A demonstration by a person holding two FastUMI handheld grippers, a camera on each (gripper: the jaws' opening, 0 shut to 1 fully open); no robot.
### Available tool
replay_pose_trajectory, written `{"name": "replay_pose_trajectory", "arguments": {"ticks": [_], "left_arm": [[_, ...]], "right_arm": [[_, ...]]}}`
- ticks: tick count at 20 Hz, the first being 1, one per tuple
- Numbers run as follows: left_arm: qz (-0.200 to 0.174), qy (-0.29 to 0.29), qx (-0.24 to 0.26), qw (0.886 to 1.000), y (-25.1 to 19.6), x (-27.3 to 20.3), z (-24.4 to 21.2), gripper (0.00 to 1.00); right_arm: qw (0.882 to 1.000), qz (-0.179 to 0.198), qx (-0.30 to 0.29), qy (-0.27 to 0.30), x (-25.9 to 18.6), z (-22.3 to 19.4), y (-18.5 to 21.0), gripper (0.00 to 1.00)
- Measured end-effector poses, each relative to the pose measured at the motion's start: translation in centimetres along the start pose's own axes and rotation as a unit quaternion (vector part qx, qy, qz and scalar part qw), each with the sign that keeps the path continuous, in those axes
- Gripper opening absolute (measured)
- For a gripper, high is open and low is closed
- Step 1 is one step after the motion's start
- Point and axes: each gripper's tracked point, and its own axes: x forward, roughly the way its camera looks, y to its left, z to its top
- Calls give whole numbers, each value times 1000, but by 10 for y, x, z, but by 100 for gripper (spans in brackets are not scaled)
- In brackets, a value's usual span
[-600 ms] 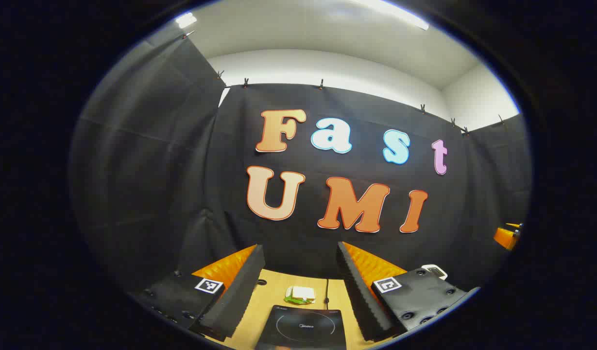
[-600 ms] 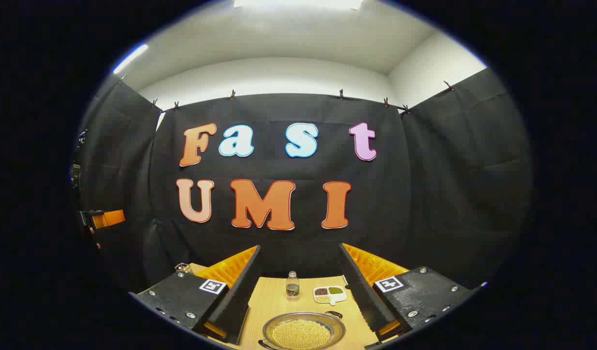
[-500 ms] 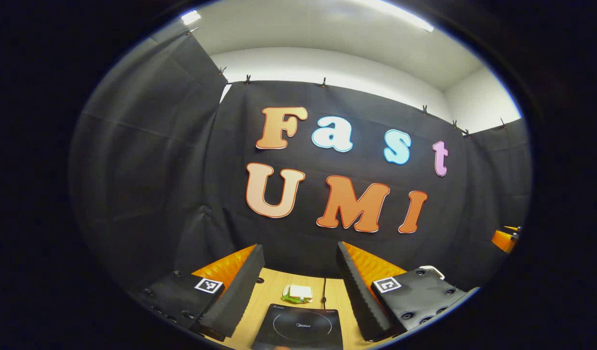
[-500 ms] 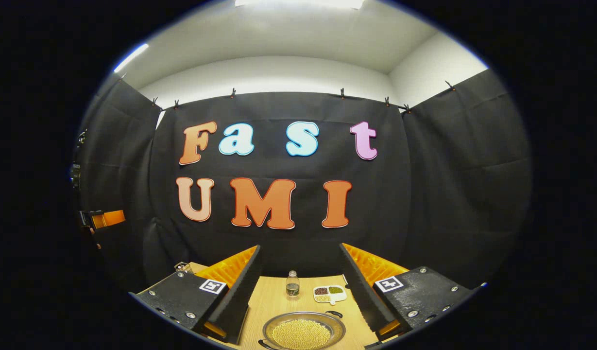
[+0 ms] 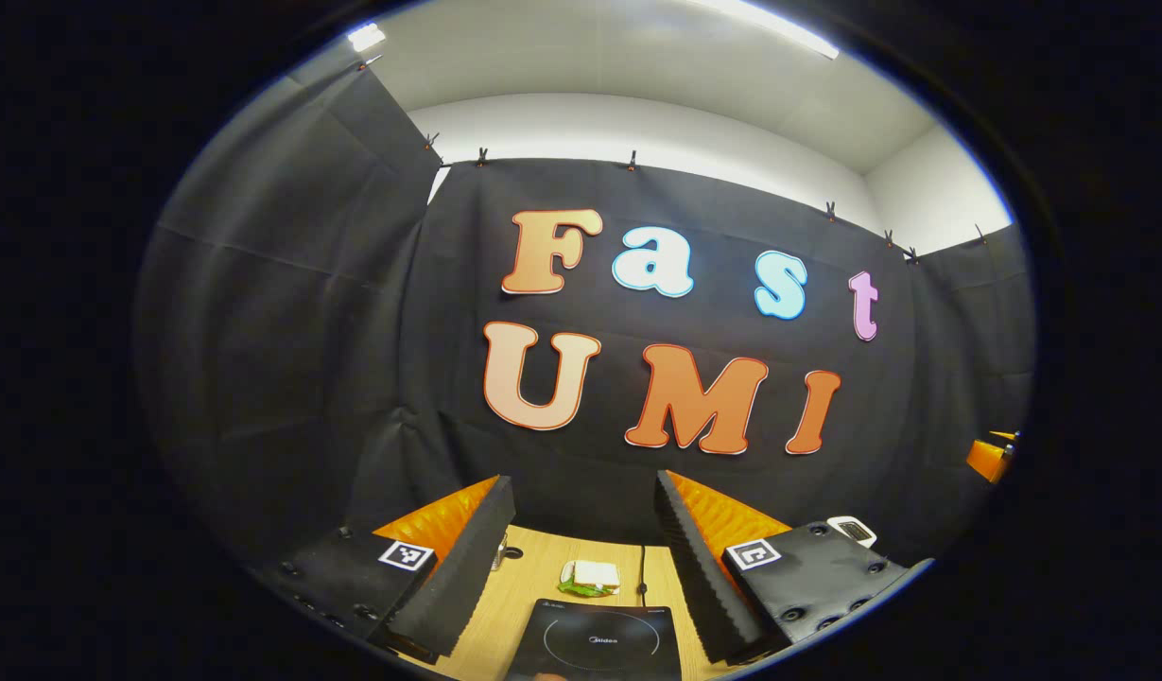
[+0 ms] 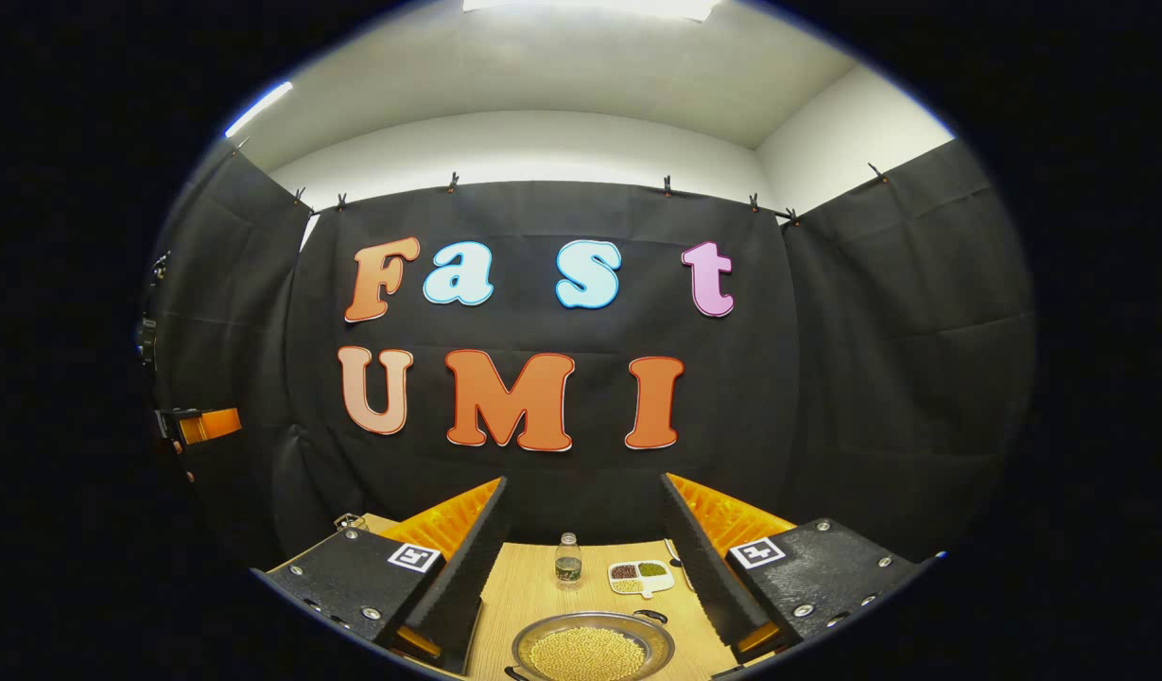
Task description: First push the handle of the pot to place it horizontally, then grasp the pot with both hands and set it on the induction cooktop.
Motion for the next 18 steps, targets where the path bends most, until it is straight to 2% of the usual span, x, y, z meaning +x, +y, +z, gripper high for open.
{"name": "replay_pose_trajectory", "arguments": {"ticks": [12,13,14,17,18], "left_arm": [[13,-10,11,1000,4,-9,13,97],[14,-10,11,1000,5,-11,14,97],[15,-10,11,1000,6,-13,15,97],[18,-13,12,1000,9,-15,18,96],[18,-14,11,1000,8,-15,18,97]], "right_arm": [[1000,1,2,2,-5,8,1,96],[1000,-1,2,2,-5,8,0,99],[1000,-3,2,2,-4,8,-2,96],[1000,-6,2,7,-5,5,-4,96],[1000,-6,2,9,-5,4,-5,87]]}}
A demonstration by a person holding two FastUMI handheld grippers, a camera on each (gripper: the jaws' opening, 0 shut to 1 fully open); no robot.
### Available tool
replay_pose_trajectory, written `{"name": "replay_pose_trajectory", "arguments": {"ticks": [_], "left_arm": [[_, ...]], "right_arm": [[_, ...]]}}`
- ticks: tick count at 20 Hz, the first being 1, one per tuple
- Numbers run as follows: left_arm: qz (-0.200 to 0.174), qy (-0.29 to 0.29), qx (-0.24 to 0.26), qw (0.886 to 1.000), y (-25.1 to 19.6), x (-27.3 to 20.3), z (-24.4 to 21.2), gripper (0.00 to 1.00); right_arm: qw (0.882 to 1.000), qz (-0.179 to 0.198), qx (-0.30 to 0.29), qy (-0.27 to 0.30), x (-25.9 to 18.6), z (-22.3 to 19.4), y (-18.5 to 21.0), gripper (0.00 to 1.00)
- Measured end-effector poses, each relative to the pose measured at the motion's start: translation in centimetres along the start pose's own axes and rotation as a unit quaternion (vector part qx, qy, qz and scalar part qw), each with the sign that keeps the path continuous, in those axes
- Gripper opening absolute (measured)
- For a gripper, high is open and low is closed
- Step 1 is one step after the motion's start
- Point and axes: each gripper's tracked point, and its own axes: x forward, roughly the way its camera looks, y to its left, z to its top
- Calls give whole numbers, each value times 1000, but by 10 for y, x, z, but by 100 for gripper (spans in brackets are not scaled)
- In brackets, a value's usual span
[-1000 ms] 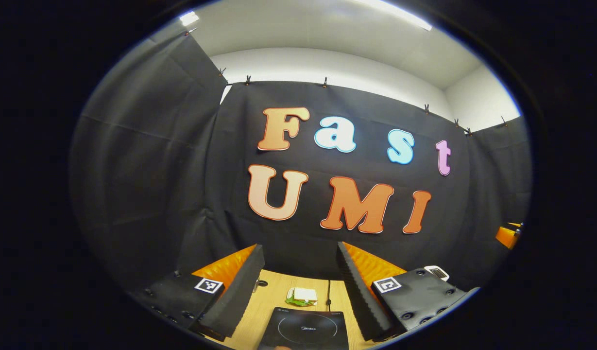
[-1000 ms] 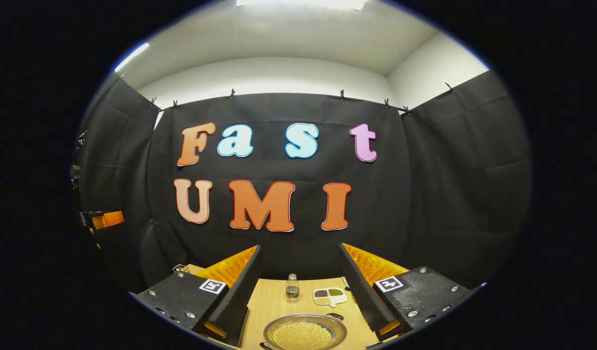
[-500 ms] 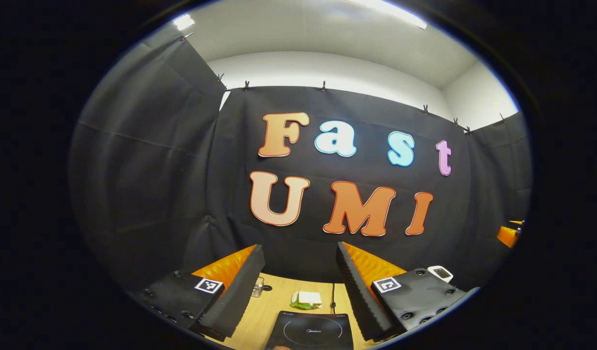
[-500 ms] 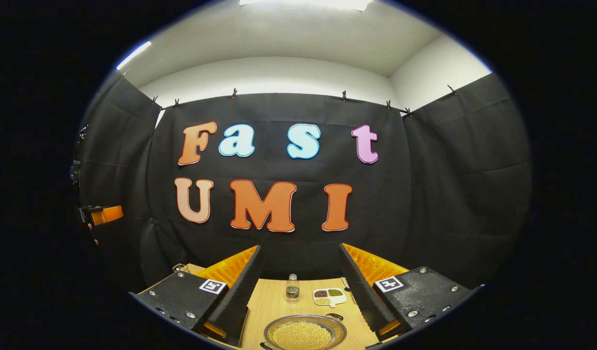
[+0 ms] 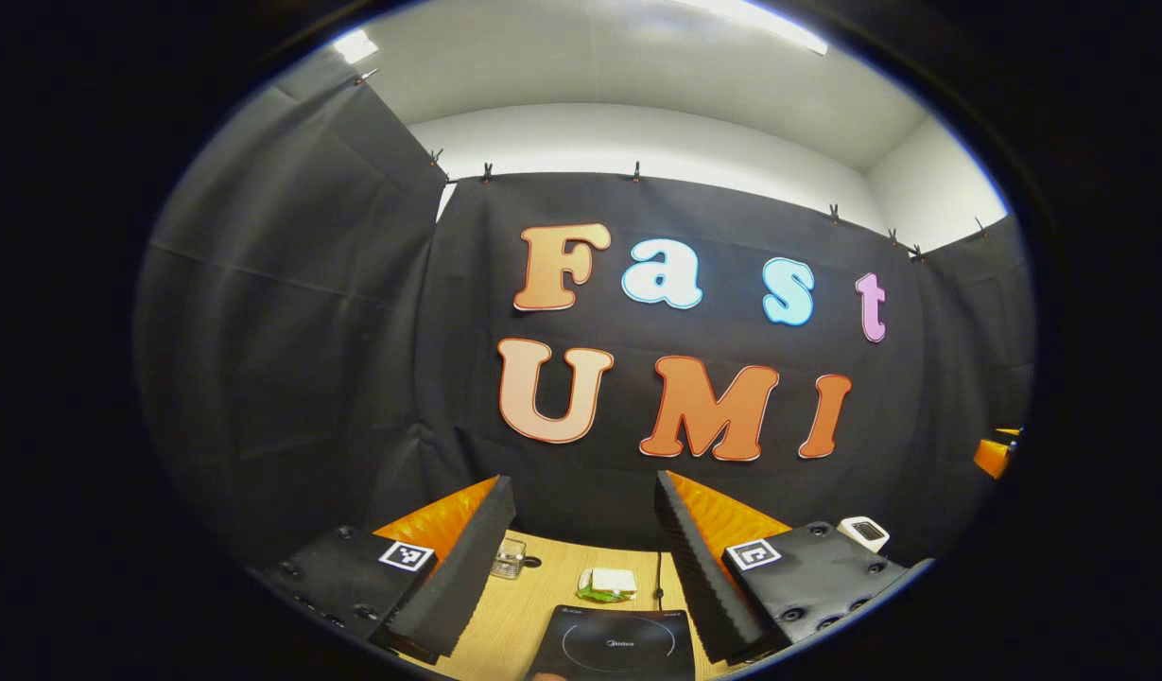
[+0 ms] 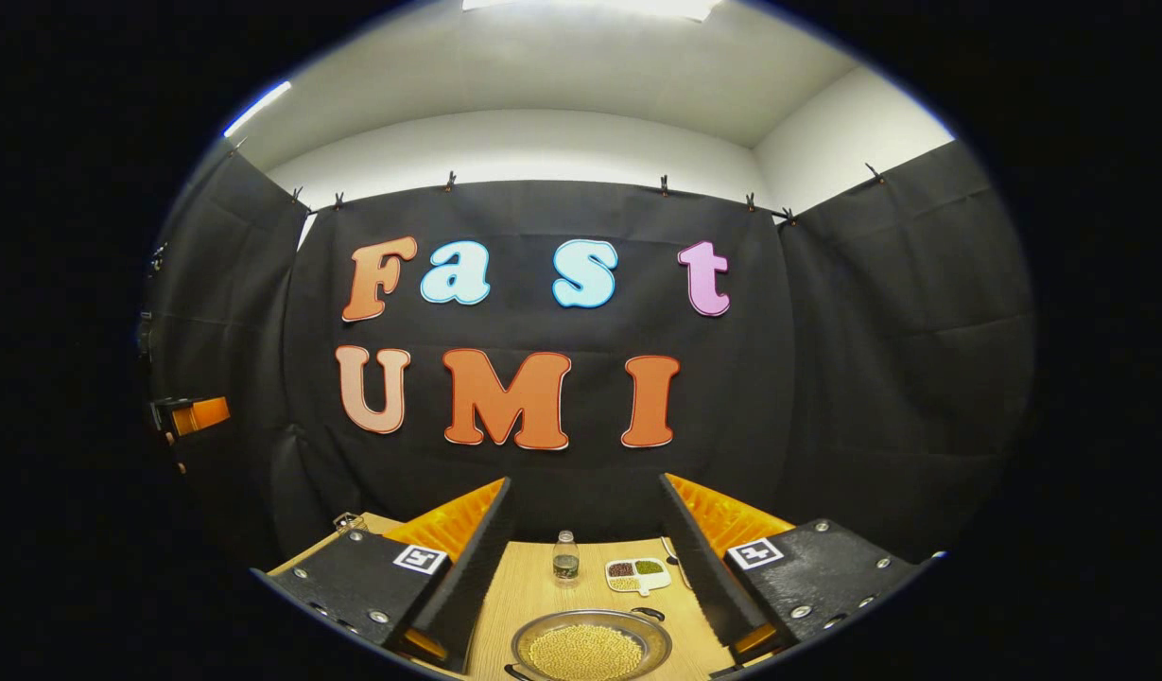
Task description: First push the handle of the pot to place it horizontally, then grasp the pot with both hands and set it on the induction cooktop.
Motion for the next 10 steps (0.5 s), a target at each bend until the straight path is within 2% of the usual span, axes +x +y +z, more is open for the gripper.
{"name": "replay_pose_trajectory", "arguments": {"ticks": [6,7,9,10], "left_arm": [[1,3,-4,1000,1,-2,-2,97],[1,3,-4,1000,1,-3,-2,97],[2,3,-5,1000,2,-5,-2,97],[3,3,-5,1000,3,-5,-2,97]], "right_arm": [[1000,-1,-6,1,-5,-2,-4,37],[1000,0,-4,1,-6,-2,-3,37],[1000,0,3,3,-6,-5,-5,14],[1000,0,7,5,-7,-7,-6,8]]}}
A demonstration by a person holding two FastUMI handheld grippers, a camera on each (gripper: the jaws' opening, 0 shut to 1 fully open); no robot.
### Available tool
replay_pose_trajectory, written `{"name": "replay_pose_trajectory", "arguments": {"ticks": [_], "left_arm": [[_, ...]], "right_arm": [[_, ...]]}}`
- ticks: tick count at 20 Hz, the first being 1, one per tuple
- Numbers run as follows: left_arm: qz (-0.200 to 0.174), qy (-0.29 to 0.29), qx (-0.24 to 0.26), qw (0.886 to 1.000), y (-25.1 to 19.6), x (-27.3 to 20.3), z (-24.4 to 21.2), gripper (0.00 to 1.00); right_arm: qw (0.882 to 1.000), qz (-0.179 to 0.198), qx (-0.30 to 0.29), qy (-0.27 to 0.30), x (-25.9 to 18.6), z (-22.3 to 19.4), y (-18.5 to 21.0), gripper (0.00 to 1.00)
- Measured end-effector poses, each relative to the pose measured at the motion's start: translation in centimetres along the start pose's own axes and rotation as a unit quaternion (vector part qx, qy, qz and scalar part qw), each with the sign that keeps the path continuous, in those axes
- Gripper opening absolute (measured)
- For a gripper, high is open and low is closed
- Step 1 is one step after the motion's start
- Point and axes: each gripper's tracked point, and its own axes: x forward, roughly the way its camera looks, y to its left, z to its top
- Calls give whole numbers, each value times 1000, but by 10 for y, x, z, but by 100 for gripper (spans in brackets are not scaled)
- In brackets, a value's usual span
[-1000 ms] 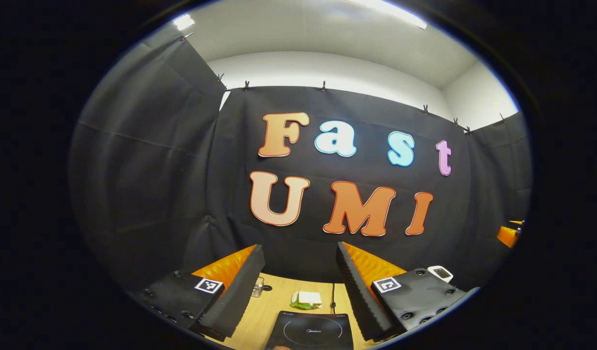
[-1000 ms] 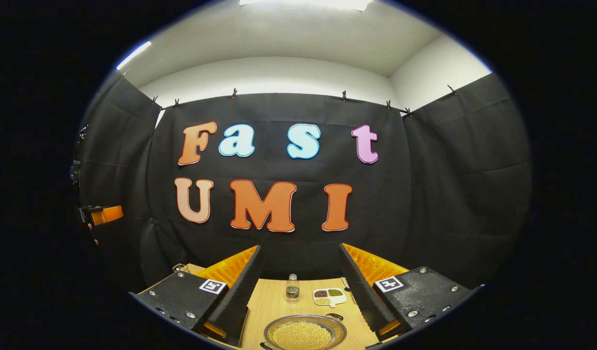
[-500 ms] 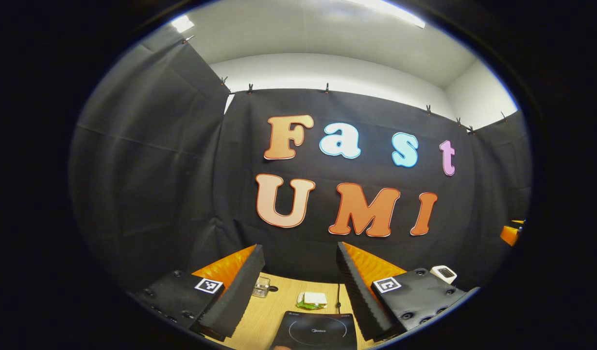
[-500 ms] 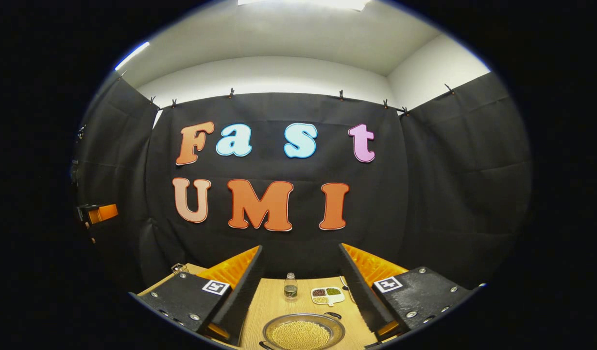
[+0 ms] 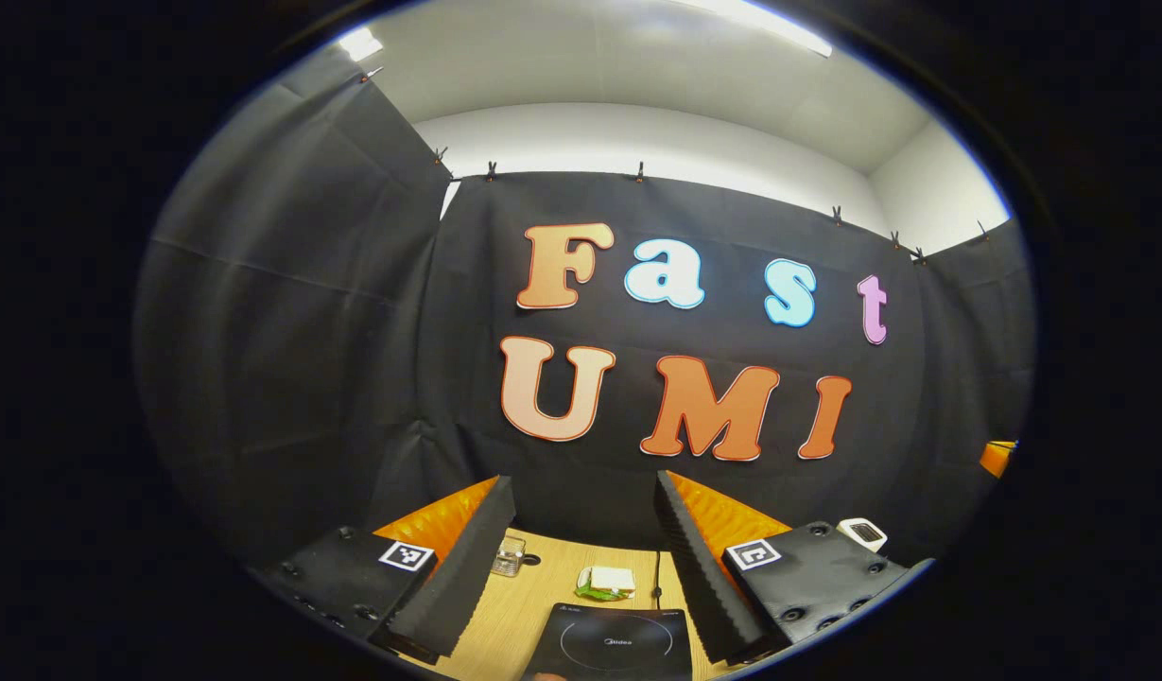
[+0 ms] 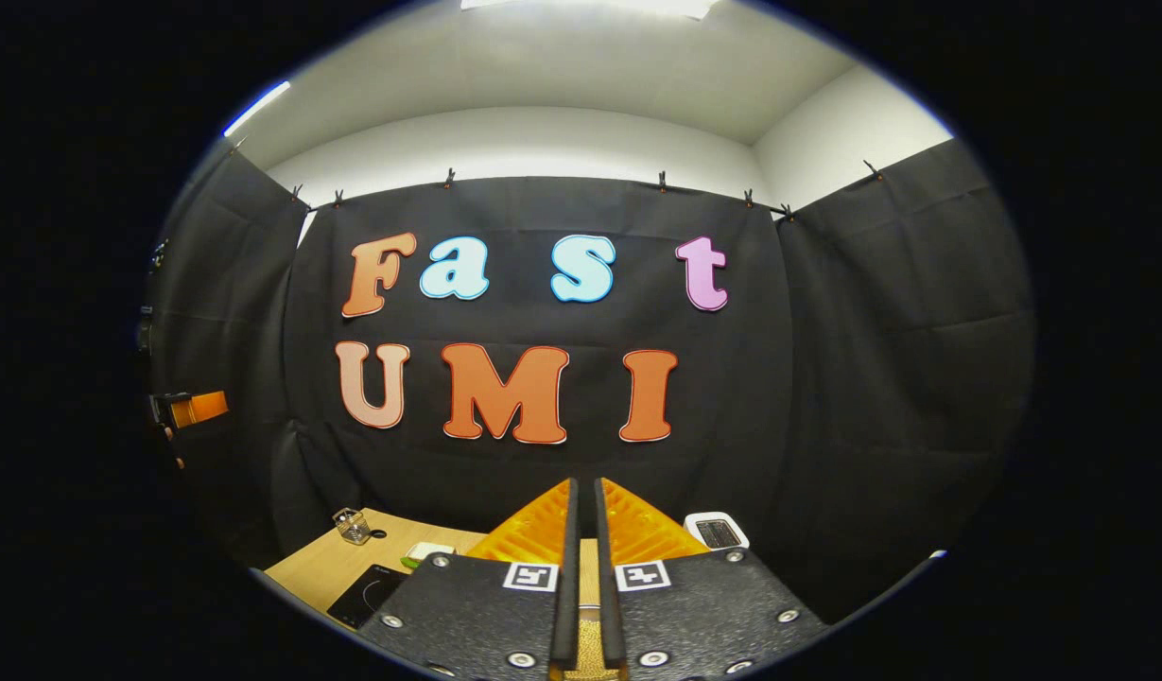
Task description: First push the handle of the pot to place it horizontally, then grasp the pot with both hands and set it on the induction cooktop.
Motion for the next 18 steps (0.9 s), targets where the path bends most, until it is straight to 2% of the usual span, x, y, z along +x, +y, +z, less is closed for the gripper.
{"name": "replay_pose_trajectory", "arguments": {"ticks": [2,9,18], "left_arm": [[1,-1,-1,1000,1,-2,2,97],[4,-4,2,1000,5,-10,4,97],[19,-2,6,1000,18,-16,1,97]], "right_arm": [[1000,1,7,6,-2,-5,-1,0],[999,-12,-7,34,-13,-43,-13,0],[990,-12,-5,141,-31,-148,-18,0]]}}
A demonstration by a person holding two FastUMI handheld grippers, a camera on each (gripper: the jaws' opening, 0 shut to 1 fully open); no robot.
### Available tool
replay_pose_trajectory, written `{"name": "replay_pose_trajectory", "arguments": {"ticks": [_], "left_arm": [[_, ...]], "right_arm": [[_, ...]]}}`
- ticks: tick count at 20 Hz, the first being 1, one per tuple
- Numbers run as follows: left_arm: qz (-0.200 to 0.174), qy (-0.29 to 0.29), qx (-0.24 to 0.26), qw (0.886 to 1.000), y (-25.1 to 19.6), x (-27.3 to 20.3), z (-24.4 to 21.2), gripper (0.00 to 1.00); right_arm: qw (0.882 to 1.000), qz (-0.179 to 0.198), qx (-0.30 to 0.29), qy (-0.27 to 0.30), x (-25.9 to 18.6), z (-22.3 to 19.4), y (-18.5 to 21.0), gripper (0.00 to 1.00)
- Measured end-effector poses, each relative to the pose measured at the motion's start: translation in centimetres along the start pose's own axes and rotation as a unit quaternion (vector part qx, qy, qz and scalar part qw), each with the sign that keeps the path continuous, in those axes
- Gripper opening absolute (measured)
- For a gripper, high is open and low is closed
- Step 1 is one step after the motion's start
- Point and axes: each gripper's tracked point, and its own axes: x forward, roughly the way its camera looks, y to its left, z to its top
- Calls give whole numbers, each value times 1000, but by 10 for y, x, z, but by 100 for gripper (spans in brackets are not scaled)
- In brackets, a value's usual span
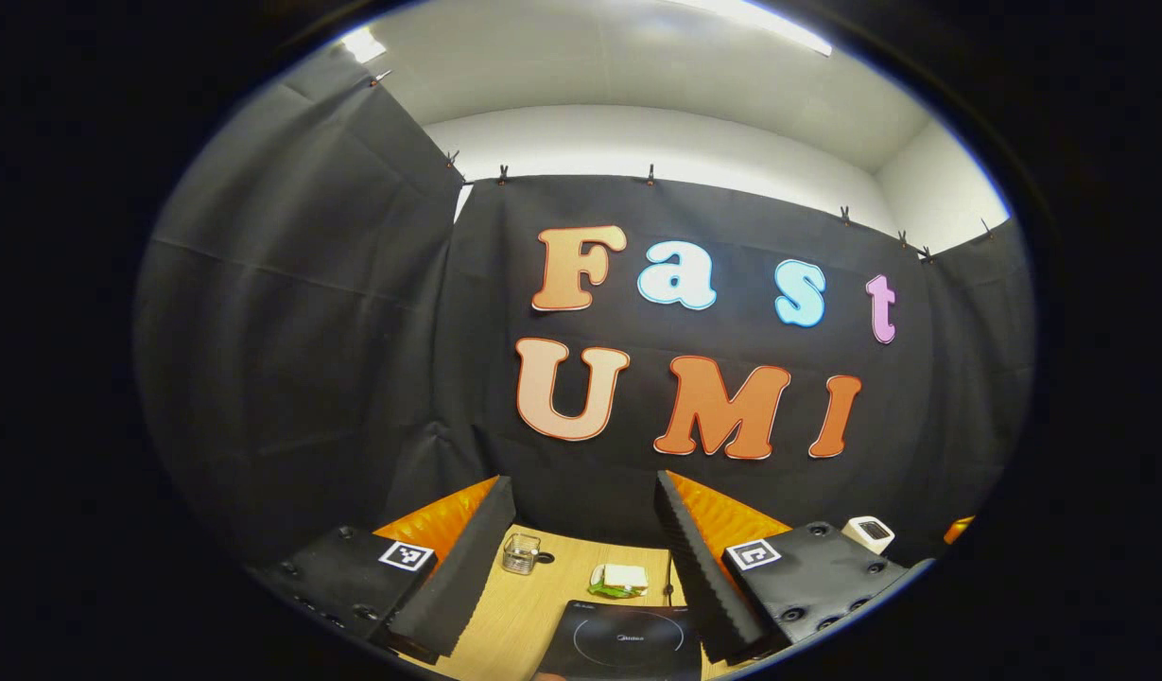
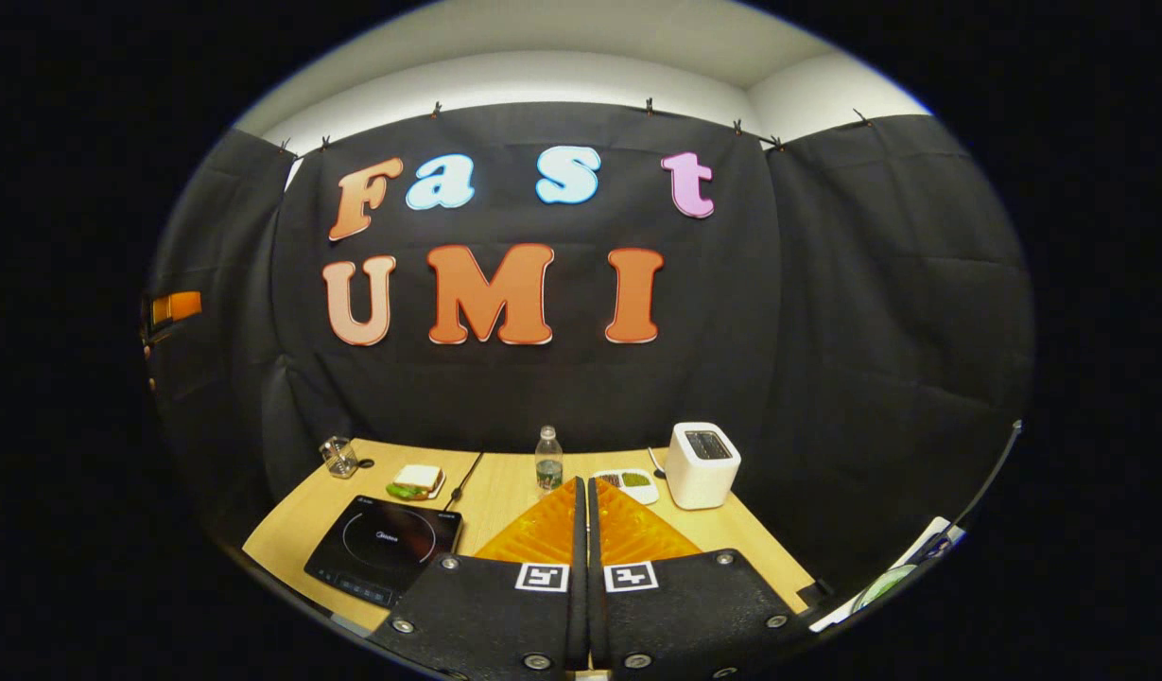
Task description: First push the handle of the pot to place it horizontally, then grasp the pot with both hands and set it on the induction cooktop.
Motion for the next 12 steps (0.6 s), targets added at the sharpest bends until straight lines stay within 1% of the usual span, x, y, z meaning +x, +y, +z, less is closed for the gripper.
{"name": "replay_pose_trajectory", "arguments": {"ticks": [4,7,10,12], "left_arm": [[-2,9,-4,1000,0,-3,-7,97],[0,15,-1,1000,3,-4,-14,97],[5,19,-2,1000,10,-6,-18,97],[12,22,-1,1000,18,-7,-22,97]], "right_arm": [[999,6,-4,49,6,-49,5,0],[996,10,-11,93,8,-90,9,0],[990,17,-17,142,14,-129,17,0],[985,24,-16,173,9,-156,22,0]]}}
